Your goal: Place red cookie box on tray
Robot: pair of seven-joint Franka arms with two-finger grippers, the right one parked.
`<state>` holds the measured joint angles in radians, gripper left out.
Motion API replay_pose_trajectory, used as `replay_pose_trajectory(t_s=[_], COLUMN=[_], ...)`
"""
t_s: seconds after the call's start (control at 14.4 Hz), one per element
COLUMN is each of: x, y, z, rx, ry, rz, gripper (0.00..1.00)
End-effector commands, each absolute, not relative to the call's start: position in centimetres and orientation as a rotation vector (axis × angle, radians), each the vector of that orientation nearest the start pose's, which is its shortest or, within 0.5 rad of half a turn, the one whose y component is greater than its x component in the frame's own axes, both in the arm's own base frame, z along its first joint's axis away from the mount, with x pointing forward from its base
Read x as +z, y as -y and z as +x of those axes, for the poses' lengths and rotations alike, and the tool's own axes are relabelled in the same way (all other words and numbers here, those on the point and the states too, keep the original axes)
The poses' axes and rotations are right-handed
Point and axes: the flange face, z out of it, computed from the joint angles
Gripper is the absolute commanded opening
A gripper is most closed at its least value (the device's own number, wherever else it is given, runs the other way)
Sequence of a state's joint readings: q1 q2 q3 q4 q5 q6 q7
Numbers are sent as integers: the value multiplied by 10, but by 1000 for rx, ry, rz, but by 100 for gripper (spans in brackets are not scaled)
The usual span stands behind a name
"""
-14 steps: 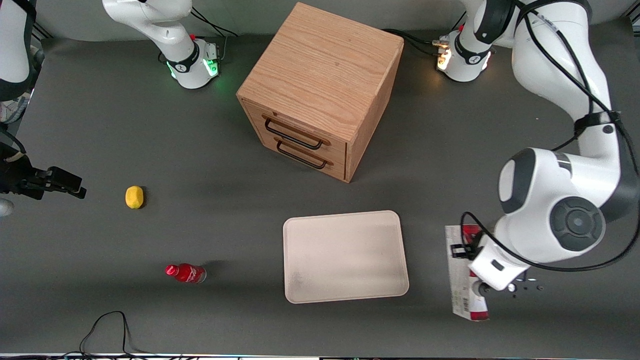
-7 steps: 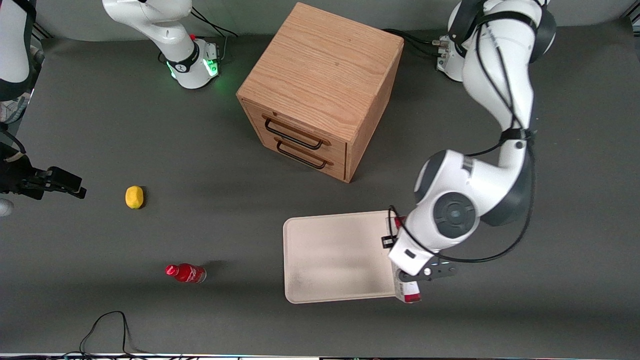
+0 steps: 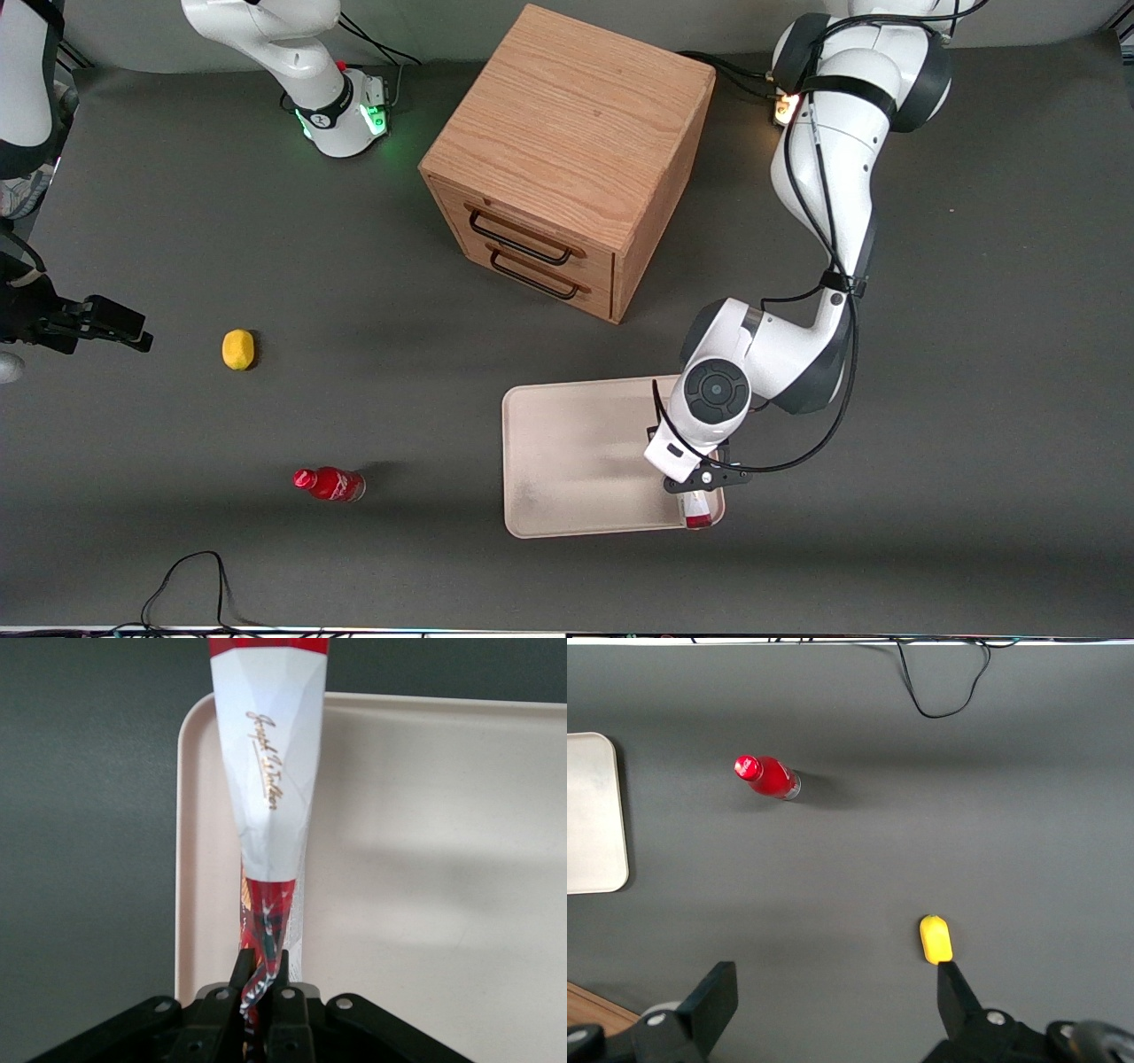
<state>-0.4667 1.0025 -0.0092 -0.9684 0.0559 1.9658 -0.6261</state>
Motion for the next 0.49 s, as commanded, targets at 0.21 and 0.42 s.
replay_pose_trajectory(t_s=[0.21,0.42], x=[258,273], y=[352,345], z=[700,705], rx=[-104,-129], ry=[196,207], rz=[-3071,-3079], gripper=[100,100])
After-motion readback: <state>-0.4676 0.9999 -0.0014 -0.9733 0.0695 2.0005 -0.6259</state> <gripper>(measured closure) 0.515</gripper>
